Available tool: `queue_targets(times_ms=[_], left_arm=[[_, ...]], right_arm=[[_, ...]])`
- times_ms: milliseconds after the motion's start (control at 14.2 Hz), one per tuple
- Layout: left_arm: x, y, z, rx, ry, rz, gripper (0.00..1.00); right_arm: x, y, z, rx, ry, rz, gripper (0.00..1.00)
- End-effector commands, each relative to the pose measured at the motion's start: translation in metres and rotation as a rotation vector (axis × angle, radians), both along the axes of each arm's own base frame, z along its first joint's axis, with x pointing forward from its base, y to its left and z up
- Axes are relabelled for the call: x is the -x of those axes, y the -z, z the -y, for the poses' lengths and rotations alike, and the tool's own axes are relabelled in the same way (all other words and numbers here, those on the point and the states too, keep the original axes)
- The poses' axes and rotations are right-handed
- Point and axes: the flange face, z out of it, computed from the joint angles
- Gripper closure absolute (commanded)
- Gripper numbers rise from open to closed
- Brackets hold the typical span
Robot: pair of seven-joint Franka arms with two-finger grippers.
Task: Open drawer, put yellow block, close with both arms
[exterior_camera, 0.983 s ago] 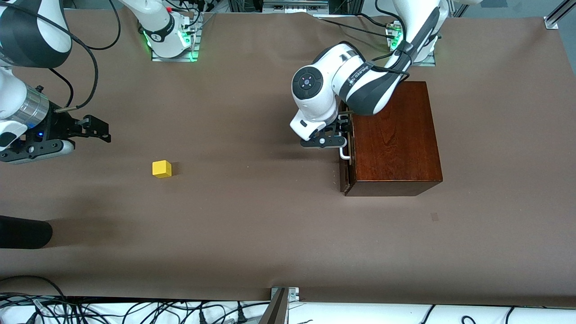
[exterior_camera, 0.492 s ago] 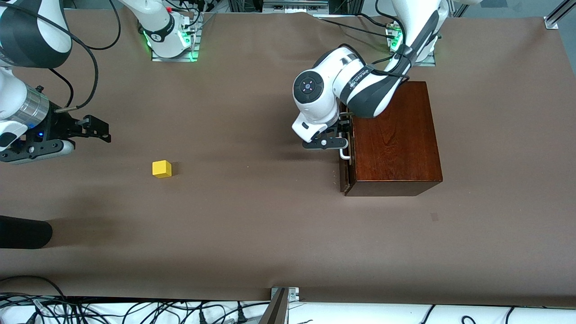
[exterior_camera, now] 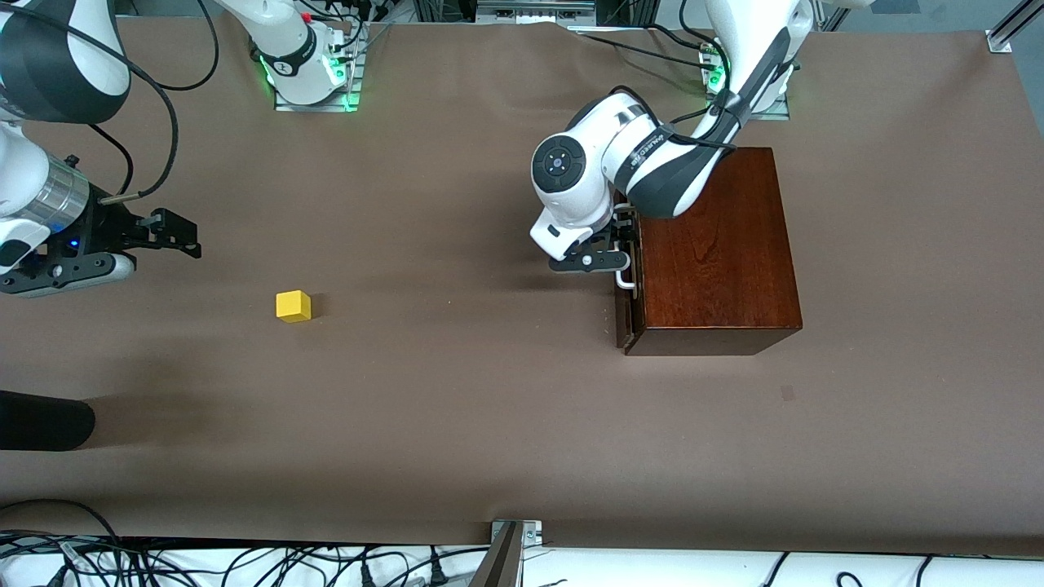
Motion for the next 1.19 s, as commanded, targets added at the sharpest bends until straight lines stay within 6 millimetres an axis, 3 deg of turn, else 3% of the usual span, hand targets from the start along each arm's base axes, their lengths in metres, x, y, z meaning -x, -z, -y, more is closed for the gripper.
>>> queue_targets(times_ms=[0, 281, 702, 983, 1124], left_arm=[[0.001, 0.006, 0.001, -0.011, -0.002, 0.028, 0.0], [0.0, 0.018, 0.007, 0.01, -0.014, 0.041, 0.0], [0.022, 0.032, 0.052, 0.063, -0.048, 0.095, 0.0], [0.024, 0.037, 0.068, 0.117, -0.053, 0.11, 0.0], [0.024, 0.03, 0.092, 0.153, -0.045, 0.127, 0.0]], right_arm=[[-0.004, -0.004, 0.003, -0.01, -0.012, -0.006, 0.0], [-0.005, -0.002, 0.003, -0.012, -0.004, -0.007, 0.0], [-0.006, 0.0, 0.002, -0.015, -0.006, -0.008, 0.0], [-0.006, -0.001, 0.0, -0.015, 0.003, -0.007, 0.0], [-0.005, -0.001, 0.001, -0.014, -0.002, -0.008, 0.0]])
